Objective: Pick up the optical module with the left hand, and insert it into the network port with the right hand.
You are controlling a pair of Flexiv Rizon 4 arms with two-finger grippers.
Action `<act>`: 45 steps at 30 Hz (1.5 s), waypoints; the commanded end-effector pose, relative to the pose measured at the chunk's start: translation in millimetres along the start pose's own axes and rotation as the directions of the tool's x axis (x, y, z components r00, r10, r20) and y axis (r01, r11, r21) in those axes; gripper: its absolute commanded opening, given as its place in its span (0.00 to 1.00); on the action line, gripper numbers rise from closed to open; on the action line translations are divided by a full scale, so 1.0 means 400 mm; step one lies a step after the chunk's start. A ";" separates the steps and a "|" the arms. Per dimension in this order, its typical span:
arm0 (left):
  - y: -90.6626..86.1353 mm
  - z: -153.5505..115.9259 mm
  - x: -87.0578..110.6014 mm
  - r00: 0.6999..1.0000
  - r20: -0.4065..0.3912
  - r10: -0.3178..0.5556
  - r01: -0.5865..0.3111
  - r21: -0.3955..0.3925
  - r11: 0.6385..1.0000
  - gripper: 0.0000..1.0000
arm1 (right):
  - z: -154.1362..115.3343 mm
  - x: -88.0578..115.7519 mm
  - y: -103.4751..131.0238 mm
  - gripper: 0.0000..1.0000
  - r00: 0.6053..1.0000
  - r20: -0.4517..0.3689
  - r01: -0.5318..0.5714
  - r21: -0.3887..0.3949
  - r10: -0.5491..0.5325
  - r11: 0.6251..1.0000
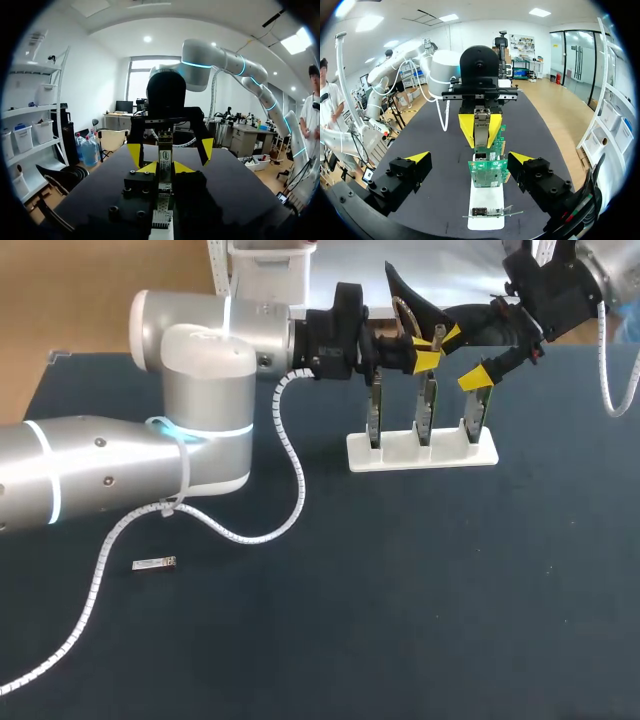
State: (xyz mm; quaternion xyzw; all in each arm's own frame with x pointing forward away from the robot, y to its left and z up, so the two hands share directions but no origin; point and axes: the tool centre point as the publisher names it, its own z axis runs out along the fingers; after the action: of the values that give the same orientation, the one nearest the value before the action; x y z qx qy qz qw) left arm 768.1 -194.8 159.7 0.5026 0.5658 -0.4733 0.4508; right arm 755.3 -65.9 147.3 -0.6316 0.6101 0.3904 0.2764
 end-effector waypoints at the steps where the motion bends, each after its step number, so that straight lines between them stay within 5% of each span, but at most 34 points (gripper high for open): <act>1: -0.002 0.003 0.005 1.000 0.005 -0.001 0.001 0.002 1.000 0.00 | 0.000 0.000 -0.003 1.00 1.000 0.001 0.000 -0.002 0.000 1.000; 28: -0.006 0.006 0.010 1.000 0.000 -0.010 0.010 -0.006 1.000 0.00 | -0.004 0.000 -0.008 1.00 1.000 -0.010 -0.007 0.019 0.007 1.000; 35: -0.006 0.006 0.010 1.000 0.000 -0.010 0.010 -0.006 1.000 0.00 | -0.046 -0.050 -0.019 1.00 0.999 0.040 -0.004 0.089 0.001 0.996; 45: -0.006 0.006 0.010 1.000 0.000 -0.010 0.010 -0.006 1.000 0.00 | -0.040 -0.093 -0.015 1.00 0.995 0.097 0.003 0.064 -0.009 0.998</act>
State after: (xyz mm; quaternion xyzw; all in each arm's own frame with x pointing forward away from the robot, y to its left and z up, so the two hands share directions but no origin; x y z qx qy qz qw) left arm 766.5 -196.7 156.2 0.4998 0.5696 -0.4746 0.4478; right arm 765.8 -59.8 185.7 -0.6036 0.6074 0.3995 0.3272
